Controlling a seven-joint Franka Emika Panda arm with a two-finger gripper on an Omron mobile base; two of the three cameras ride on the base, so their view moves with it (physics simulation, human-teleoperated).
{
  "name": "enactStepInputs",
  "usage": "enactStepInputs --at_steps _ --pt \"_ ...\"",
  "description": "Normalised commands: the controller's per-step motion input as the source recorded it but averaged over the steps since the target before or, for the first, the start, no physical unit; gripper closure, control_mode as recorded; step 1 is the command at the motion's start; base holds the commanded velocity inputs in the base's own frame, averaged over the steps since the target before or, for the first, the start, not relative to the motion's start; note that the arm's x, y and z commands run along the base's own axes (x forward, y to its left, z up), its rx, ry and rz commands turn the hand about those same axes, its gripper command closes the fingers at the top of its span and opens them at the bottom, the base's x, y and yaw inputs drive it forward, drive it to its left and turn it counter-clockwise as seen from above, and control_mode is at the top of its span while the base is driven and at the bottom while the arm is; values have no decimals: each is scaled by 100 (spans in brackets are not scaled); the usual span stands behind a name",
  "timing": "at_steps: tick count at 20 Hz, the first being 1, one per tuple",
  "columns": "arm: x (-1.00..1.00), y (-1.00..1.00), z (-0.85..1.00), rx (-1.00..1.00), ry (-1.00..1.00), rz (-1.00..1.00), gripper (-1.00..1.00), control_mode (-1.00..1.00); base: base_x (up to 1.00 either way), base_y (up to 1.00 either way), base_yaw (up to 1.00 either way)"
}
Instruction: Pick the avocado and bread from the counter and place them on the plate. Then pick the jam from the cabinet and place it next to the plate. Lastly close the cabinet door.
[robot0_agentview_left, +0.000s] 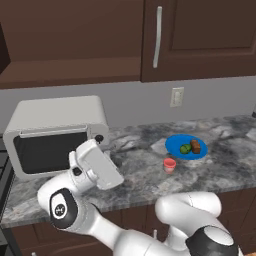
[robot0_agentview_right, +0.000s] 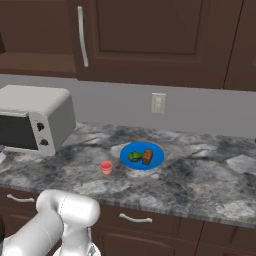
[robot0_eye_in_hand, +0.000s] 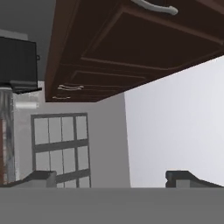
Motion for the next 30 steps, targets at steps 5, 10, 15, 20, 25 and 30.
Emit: enactStepInputs --at_steps 5,10,15,20,25,30 --pt "-2 57 0 -5 2 -7 -100 -100 0 0 0" --pt "0 61 0 -4 10 -5 -100 -100 0 0 0" --pt "0 56 0 0 15 -4 -100 -100 0 0 0" --pt "0 54 0 0 13 -4 -100 -100 0 0 0" --pt "0 55 0 0 13 -4 -100 -100 0 0 0" --pt "0 55 0 0 16 -1 -100 -100 0 0 0"
